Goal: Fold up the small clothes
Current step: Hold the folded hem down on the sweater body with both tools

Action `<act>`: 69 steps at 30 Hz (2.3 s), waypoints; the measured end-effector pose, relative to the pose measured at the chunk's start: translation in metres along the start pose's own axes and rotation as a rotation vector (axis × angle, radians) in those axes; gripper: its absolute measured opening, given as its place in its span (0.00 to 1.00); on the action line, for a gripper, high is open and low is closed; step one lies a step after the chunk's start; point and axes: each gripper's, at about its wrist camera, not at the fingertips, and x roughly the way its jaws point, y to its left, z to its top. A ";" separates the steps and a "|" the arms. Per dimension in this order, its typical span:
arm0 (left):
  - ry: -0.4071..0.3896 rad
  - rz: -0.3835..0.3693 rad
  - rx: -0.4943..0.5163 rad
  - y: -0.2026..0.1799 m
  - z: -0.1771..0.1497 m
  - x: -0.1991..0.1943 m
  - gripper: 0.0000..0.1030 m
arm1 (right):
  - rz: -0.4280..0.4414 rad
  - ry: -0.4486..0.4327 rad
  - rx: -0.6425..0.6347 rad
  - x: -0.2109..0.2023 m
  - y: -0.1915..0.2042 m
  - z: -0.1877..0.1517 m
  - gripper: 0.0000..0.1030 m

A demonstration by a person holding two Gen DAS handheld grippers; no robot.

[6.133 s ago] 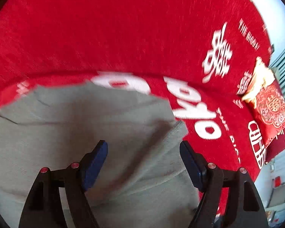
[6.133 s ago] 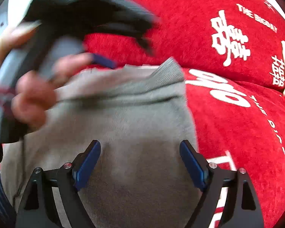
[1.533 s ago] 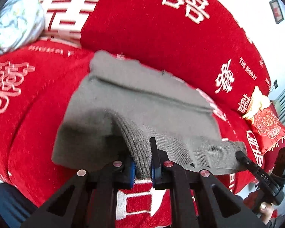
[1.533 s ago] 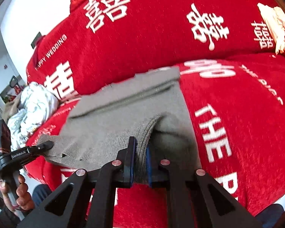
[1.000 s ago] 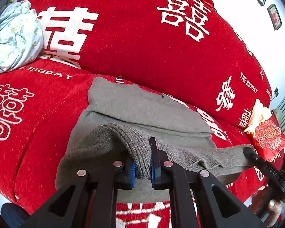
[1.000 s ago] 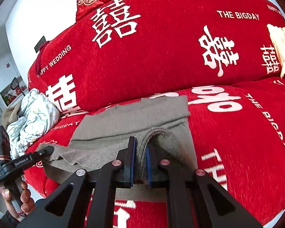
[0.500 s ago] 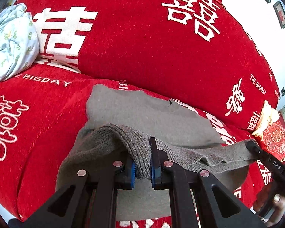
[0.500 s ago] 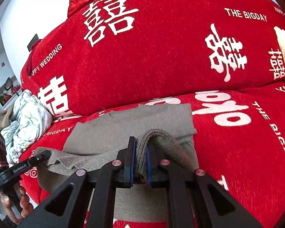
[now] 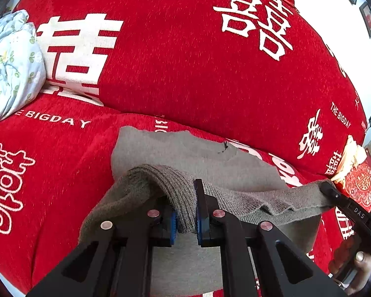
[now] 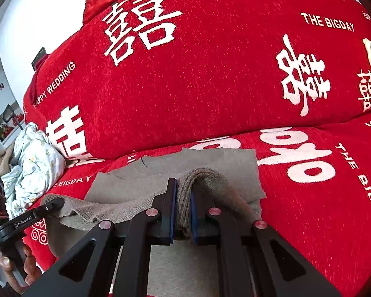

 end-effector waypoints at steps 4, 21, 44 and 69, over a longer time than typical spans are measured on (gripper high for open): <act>-0.008 -0.002 0.004 -0.001 0.009 -0.001 0.12 | 0.003 -0.009 0.002 -0.001 0.001 0.007 0.10; -0.045 0.007 0.051 -0.023 0.037 -0.013 0.12 | 0.010 -0.037 0.013 -0.006 -0.001 0.031 0.10; 0.008 0.038 0.059 -0.030 0.047 0.033 0.12 | -0.013 0.037 -0.004 0.042 -0.011 0.038 0.10; 0.096 0.051 0.074 -0.010 0.065 0.097 0.12 | -0.086 0.080 0.034 0.113 -0.022 0.047 0.10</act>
